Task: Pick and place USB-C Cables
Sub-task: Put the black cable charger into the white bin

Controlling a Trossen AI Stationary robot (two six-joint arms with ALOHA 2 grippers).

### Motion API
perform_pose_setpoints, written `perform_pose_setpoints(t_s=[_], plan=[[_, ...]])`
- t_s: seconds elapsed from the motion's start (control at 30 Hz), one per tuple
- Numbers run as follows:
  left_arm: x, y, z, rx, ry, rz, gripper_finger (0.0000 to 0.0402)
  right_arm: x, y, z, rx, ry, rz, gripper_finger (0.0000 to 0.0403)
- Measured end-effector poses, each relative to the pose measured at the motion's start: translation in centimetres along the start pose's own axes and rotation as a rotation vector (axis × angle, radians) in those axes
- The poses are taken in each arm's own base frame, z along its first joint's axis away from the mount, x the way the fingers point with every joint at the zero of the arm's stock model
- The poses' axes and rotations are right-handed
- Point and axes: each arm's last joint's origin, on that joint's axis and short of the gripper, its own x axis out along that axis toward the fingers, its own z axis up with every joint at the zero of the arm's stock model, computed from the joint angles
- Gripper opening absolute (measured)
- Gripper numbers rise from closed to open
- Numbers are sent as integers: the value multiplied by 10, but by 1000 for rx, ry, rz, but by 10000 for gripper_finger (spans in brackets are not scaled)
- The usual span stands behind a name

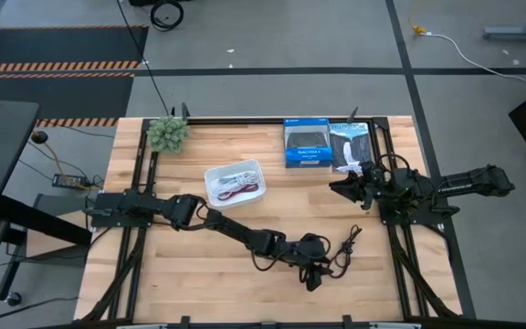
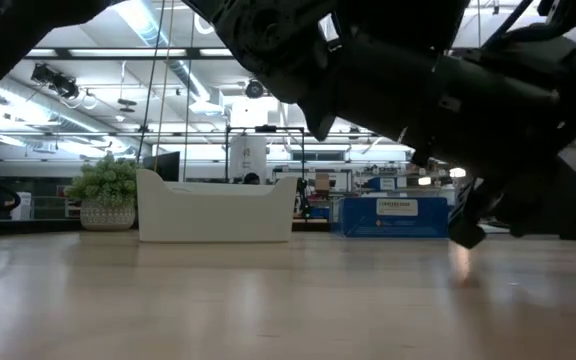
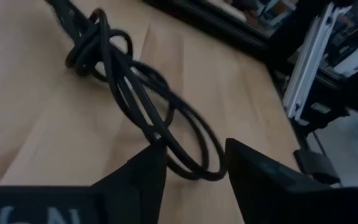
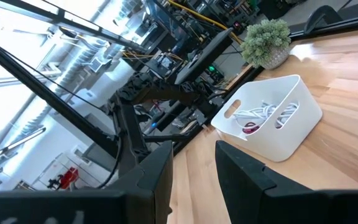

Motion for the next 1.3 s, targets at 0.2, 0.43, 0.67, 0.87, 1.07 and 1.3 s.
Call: perform_pose_setpoints(t_s=[0.2,0.43,0.67,0.87,1.07,1.3], plan=[[1,-1,2,-2,2,14,132,0,0,0,0,-3,3,128],[1,12,2,-107,24,100,47,0,0,0,0,-2,2,128],[1,20,9,-140,43,74,15,0,0,0,0,-2,2,128],[-13,14,31,-65,80,66,13,0,0,0,0,-2,2,128],[-34,18,66,5,122,105,13,0,0,0,0,-2,2,128],[-63,18,107,98,160,51,13,0,0,0,0,-2,2,128]])
